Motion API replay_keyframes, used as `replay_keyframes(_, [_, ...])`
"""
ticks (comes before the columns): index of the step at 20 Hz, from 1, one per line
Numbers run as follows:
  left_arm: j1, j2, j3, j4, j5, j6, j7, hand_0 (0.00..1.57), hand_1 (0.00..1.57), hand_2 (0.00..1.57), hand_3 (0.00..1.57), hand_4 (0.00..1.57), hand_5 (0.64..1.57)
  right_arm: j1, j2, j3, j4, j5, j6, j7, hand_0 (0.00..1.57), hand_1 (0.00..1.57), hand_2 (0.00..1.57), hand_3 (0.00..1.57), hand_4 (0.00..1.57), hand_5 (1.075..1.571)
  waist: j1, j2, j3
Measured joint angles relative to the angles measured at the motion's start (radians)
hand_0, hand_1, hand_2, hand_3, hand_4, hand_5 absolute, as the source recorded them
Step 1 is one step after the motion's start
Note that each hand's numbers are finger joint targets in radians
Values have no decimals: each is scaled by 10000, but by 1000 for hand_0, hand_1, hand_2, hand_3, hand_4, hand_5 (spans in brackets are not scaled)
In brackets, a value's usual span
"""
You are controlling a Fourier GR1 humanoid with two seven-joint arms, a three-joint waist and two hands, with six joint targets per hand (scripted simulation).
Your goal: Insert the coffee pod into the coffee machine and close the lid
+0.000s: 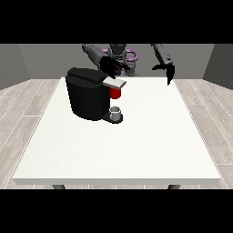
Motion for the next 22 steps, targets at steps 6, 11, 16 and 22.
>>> replay_keyframes(6, [-386, 151, -10, 461, 0, -168, -171, 0, 0, 0, 0, 363, 1571, -960, 151, 421, 376, 553, -492, 376, 0, 0, 0, 0, 455, 1571, 253, 167, 3])
replay_keyframes(11, [-487, 122, -89, 535, -9, -171, -193, 0, 0, 0, 0, 385, 1571, -1486, 213, 516, 592, 591, -533, 268, 0, 0, 0, 0, 393, 1571, 395, 103, 5])
replay_keyframes(16, [-553, -1, -237, 693, -43, -184, -218, 0, 0, 0, 0, 270, 1571, -1719, 288, 919, 654, 224, -448, 403, 0, 0, 0, 0, 429, 1571, 500, -88, 6])
replay_keyframes(22, [-200, -70, -415, 1046, -232, -236, -711, 0, 0, 0, 0, 168, 1571, -687, 313, 2240, 362, -306, -79, -180, 0, 0, 0, 0, 507, 1571, 425, -385, 5])
